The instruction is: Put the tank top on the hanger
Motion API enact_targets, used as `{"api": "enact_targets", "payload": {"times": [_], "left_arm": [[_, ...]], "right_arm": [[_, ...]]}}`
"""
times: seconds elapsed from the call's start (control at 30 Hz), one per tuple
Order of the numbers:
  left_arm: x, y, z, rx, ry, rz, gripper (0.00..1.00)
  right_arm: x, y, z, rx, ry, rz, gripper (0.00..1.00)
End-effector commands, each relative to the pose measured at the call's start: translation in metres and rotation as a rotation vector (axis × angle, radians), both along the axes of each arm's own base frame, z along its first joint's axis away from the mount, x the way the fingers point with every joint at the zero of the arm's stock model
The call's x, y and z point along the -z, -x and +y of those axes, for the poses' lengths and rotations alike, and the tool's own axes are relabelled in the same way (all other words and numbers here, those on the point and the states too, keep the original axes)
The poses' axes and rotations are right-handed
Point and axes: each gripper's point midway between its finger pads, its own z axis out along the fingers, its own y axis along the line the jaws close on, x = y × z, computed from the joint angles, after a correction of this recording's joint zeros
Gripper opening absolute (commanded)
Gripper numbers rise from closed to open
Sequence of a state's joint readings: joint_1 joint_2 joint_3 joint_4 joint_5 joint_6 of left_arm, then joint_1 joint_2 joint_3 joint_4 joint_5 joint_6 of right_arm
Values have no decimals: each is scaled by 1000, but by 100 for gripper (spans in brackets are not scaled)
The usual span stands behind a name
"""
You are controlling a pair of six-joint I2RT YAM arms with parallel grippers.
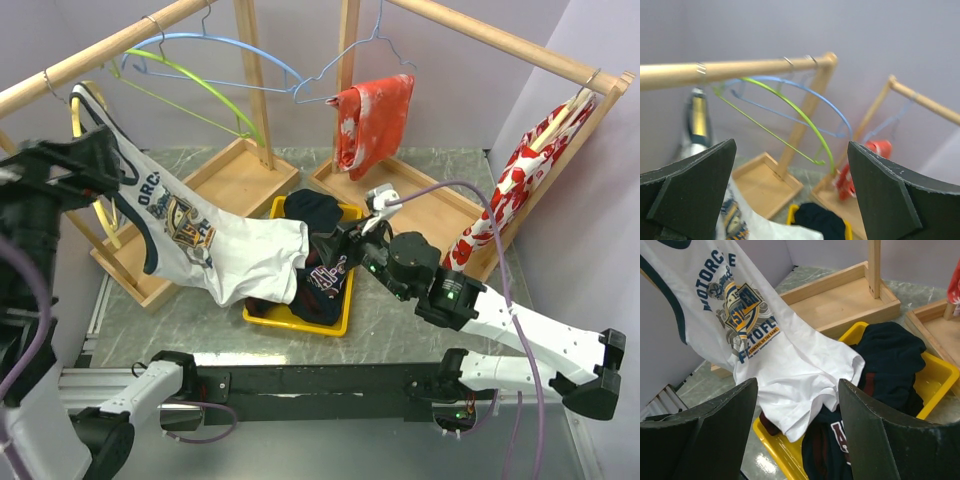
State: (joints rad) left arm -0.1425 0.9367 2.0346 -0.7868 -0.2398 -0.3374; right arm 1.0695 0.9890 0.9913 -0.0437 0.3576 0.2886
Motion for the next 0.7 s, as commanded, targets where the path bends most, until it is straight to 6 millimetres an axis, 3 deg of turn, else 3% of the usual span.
{"api": "enact_targets", "payload": {"times": [0.0, 0.03, 0.1, 0.13, 0.2, 0.23, 0.27, 0.3, 0.33, 0.4, 0.43, 0.5, 0.53, 0.6, 0.63, 0.67], "left_arm": [[39, -58, -63, 304, -43, 140, 99], [58, -70, -70, 330, -23, 187, 100], [68, -72, -83, 401, -19, 187, 100], [92, -82, -88, 417, -5, 242, 100], [106, -82, -97, 455, 0, 253, 99], [132, -89, -101, 461, 4, 311, 99], [144, -90, -106, 468, 6, 334, 100], [151, -83, -117, 509, 2, 338, 99], [176, -90, -121, 492, 6, 386, 99], [199, -81, -142, 540, -10, 432, 100], [224, -86, -143, 506, -13, 483, 99], [245, -78, -157, 536, -22, 520, 99], [271, -78, -160, 529, -20, 577, 100], [293, -74, -164, 514, -21, 608, 99], [324, -73, -166, 505, -28, 670, 100], [335, -73, -168, 508, -32, 687, 99]], "right_arm": [[-10, 3, -17, 47, -72, -18, 74], [-12, 4, -23, 57, -87, -21, 74], [-2, 3, -30, 84, -79, -7, 74], [-3, 5, -35, 93, -92, -8, 75], [9, 5, -41, 115, -85, 8, 75], [9, 6, -45, 122, -97, 8, 75], [17, 6, -48, 130, -88, 16, 75], [20, 6, -49, 135, -95, 24, 75], [21, 7, -51, 140, -100, 27, 76], [30, 7, -51, 144, -98, 41, 76], [33, 6, -52, 149, -96, 46, 76], [40, 6, -52, 155, -89, 62, 76], [42, 6, -53, 159, -86, 64, 76], [49, 7, -54, 162, -82, 79, 76], [50, 8, -54, 159, -84, 82, 76], [53, 8, -54, 157, -85, 85, 76]]}}
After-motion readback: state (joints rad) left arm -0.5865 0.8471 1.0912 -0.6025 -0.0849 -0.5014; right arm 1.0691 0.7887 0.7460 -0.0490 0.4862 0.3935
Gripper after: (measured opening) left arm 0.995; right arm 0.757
